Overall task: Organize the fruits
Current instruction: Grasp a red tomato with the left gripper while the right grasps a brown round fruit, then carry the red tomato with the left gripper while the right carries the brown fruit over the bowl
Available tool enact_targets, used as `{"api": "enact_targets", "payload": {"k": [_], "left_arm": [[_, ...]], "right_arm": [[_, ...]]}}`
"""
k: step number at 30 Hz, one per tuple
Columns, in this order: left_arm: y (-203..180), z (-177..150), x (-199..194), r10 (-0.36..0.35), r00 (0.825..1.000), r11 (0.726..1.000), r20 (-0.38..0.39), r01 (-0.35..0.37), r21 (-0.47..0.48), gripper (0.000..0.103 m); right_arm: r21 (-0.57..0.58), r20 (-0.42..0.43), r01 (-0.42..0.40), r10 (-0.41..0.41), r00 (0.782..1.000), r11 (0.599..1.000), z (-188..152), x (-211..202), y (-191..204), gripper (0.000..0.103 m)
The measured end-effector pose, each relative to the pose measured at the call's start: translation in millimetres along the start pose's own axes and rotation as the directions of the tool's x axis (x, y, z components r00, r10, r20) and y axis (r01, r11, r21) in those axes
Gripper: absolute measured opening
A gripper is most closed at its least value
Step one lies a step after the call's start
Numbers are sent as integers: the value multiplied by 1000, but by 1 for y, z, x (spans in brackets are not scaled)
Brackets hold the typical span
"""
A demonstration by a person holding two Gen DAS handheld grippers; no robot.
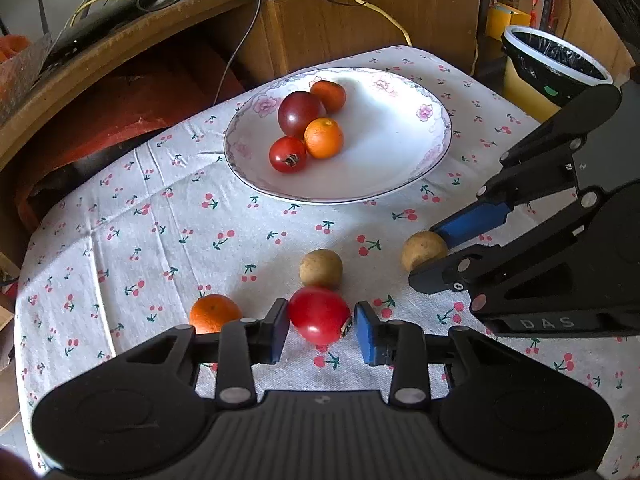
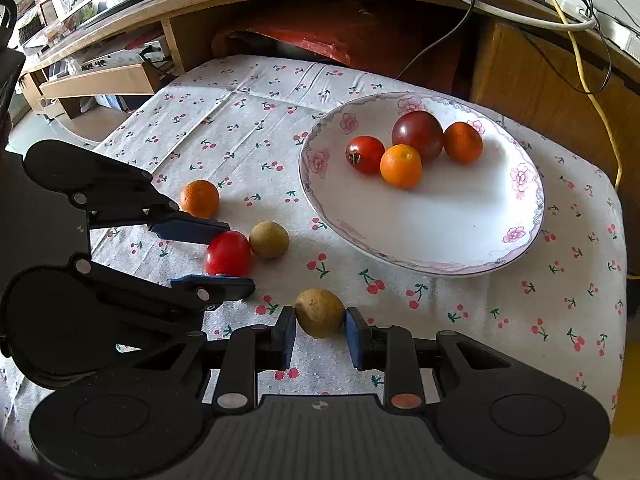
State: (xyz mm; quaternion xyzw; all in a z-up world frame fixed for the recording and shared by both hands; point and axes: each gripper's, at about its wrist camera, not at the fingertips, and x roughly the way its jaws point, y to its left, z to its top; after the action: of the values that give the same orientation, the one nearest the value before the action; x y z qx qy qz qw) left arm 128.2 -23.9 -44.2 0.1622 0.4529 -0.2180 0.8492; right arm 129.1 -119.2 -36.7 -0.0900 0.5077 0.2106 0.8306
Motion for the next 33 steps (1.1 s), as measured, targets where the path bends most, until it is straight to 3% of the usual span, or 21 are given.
{"api": "enact_targets", "payload": {"k": [33], "left_arm": [[-1,-3,-5,-9,1000,1000,-2,9,2,41]], "right_arm": [[-12,10,45,-45,999,999,-1,-3,1,23]]}}
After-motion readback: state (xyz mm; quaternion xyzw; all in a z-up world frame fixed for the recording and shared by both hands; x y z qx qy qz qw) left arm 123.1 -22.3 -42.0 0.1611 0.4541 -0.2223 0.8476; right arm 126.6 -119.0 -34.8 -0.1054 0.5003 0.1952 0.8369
